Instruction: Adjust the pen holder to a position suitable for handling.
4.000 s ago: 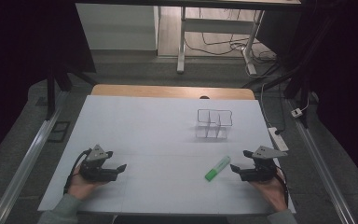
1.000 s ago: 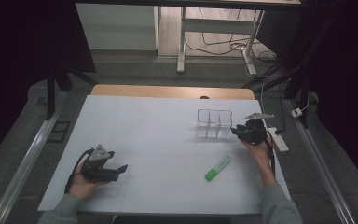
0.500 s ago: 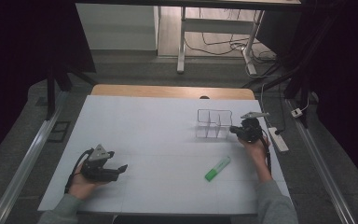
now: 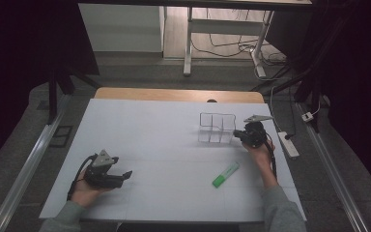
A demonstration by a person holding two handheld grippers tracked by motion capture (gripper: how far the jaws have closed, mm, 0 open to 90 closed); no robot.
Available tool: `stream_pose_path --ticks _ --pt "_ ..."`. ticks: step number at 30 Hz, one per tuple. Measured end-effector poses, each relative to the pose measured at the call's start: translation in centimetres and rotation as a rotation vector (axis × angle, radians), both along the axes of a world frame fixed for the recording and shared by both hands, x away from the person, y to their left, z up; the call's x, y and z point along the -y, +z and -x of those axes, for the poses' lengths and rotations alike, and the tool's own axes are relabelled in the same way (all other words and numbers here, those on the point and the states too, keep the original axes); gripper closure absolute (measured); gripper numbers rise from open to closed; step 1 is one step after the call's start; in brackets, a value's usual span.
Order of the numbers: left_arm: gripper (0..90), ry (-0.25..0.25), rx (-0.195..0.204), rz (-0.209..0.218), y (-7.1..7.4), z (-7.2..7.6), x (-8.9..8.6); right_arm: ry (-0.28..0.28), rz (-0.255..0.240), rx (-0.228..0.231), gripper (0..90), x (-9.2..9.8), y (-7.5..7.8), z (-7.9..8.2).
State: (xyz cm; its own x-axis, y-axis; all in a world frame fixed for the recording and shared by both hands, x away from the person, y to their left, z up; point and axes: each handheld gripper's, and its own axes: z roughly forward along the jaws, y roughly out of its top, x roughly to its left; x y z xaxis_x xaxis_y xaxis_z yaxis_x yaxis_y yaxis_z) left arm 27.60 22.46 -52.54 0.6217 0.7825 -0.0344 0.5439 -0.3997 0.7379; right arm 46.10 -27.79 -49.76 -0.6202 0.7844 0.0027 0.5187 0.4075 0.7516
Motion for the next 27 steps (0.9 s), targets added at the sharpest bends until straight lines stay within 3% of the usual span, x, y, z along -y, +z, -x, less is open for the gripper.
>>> stream_pose_path --ticks 27 --pt "22.3 0.001 -0.002 0.000 0.0 0.1 0.0 0.074 -0.018 0.017 89.6 -4.6 -0.3 -0.4"
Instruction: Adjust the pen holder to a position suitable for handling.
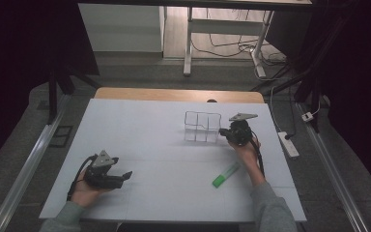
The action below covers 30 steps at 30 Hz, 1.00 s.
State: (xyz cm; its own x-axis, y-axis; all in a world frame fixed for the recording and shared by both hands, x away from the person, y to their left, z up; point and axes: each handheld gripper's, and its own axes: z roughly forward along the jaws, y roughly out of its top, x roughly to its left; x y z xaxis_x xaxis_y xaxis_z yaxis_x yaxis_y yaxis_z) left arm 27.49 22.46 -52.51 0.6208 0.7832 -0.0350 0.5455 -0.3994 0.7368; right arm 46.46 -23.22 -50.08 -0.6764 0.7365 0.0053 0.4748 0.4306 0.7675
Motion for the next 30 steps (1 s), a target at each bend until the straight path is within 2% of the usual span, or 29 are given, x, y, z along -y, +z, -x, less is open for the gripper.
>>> stream_pose_path --ticks 18,30 --pt "21.9 0.001 -0.003 -0.001 -0.1 -0.1 -0.1 0.020 0.003 -0.002 89.6 -2.1 -0.3 -0.4" --pt "22.0 0.000 -0.002 -0.007 -0.1 -0.1 0.0 0.049 0.022 -0.009 89.6 -4.6 -0.8 -0.7"
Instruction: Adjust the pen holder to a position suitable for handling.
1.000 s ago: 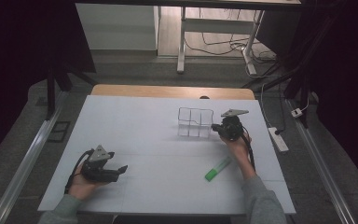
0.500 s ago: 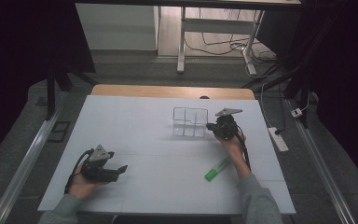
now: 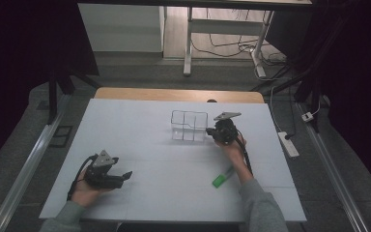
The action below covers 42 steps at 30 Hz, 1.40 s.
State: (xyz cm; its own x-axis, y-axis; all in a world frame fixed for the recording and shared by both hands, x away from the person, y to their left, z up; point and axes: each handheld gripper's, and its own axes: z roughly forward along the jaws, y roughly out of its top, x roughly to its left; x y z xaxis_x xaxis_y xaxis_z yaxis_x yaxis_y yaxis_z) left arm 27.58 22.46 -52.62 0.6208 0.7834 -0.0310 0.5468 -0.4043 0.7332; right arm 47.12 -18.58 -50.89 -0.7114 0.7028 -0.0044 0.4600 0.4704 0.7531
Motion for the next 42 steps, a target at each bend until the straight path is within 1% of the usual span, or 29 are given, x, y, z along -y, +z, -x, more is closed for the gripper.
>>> stream_pose_path --ticks 7,9,15,17,19,21,23,25,26,30,32,33,37,40,42 --pt "22.0 0.000 -0.002 -0.007 -0.1 0.1 0.0 0.014 0.011 -0.003 89.6 -1.5 -0.3 -0.3" --pt "21.9 0.002 -0.002 -0.006 -0.1 0.2 -0.1 0.019 0.007 -0.004 89.6 -1.9 -0.4 -0.4" --pt "21.9 0.012 -0.002 -0.011 -0.2 0.4 -0.3 0.018 0.011 -0.006 89.6 -2.7 -0.6 -0.9" --pt "21.9 0.014 -0.002 -0.013 -0.2 0.4 -0.3 0.024 0.016 -0.004 89.6 -2.9 -0.7 -1.1" --pt "21.9 0.020 -0.001 -0.015 -0.2 0.4 -0.4 0.031 0.009 -0.004 89.6 -3.1 -0.7 -1.2" --pt "21.9 0.032 -0.001 -0.014 -0.2 0.4 -0.4 0.036 0.016 0.011 89.6 -3.2 -0.7 -1.2" --pt "21.9 0.034 0.001 -0.015 -0.1 0.4 -0.4 0.040 0.023 0.016 89.6 -3.2 -0.6 -1.1" --pt "21.9 0.033 0.004 -0.012 0.0 0.4 -0.3 0.042 0.020 0.023 89.6 -3.1 -0.4 -1.0" --pt "21.9 0.030 0.005 -0.015 0.0 0.4 -0.2 0.034 0.027 0.028 89.6 -2.9 -0.2 -0.9" --pt "21.9 0.019 0.004 -0.015 -0.1 0.3 -0.1 0.029 0.012 0.030 89.7 -1.9 0.7 -0.2" --pt "21.9 0.019 0.004 -0.011 -0.1 0.2 -0.2 0.038 0.003 0.032 89.6 -1.4 1.2 0.3" --pt "21.9 0.018 0.004 -0.009 0.0 0.2 -0.2 0.042 0.008 0.033 89.7 -1.1 1.4 0.5" --pt "21.9 0.011 0.004 -0.008 -0.1 0.1 -0.2 0.057 0.009 0.036 89.6 0.4 2.0 1.6" --pt "22.0 0.011 0.006 -0.004 -0.1 0.0 -0.2 0.060 0.014 0.034 89.6 1.6 2.3 2.1" --pt "22.2 0.008 0.009 -0.003 -0.1 -0.1 -0.3 0.061 0.010 0.031 89.6 2.4 2.5 2.3"
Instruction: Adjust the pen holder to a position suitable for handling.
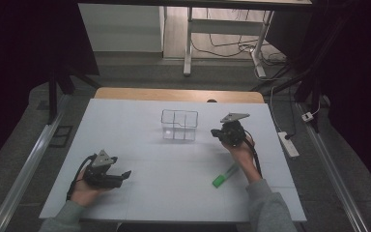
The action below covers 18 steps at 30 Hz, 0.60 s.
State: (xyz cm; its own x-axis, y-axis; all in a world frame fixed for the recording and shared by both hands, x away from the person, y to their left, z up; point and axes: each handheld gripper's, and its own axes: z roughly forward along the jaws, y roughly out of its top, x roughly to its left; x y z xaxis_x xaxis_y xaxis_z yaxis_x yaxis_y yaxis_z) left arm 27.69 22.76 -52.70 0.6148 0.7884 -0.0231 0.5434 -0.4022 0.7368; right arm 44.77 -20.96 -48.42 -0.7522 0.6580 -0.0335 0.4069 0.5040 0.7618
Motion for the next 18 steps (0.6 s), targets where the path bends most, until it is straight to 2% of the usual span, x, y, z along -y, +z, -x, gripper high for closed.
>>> stream_pose_path --ticks 1,6,7,9,10,11,18 --pt "22.2 -0.001 0.000 0.005 0.0 -0.1 0.0 0.005 -0.005 -0.001 89.0 0.4 0.1 0.1" --pt "22.2 -0.007 0.003 0.006 0.0 -0.3 0.1 0.040 -0.019 -0.026 70.3 1.7 0.5 0.9" --pt "22.2 -0.009 0.003 0.007 0.0 -0.3 0.1 0.040 -0.019 -0.026 70.3 1.7 0.5 0.9" --pt "22.1 -0.012 0.002 0.007 0.0 -0.3 0.1 0.070 -0.007 -0.026 61.0 2.1 0.9 1.5" --pt "22.1 -0.012 0.002 0.007 0.0 -0.3 0.1 0.070 -0.007 -0.026 61.0 2.1 0.9 1.5" --pt "22.1 -0.011 0.003 0.008 0.0 -0.3 0.0 0.090 0.010 -0.023 56.8 2.3 1.2 2.0" --pt "22.1 -0.009 0.004 0.005 0.0 -0.3 0.1 0.152 0.015 -0.025 46.7 3.4 2.2 3.4"
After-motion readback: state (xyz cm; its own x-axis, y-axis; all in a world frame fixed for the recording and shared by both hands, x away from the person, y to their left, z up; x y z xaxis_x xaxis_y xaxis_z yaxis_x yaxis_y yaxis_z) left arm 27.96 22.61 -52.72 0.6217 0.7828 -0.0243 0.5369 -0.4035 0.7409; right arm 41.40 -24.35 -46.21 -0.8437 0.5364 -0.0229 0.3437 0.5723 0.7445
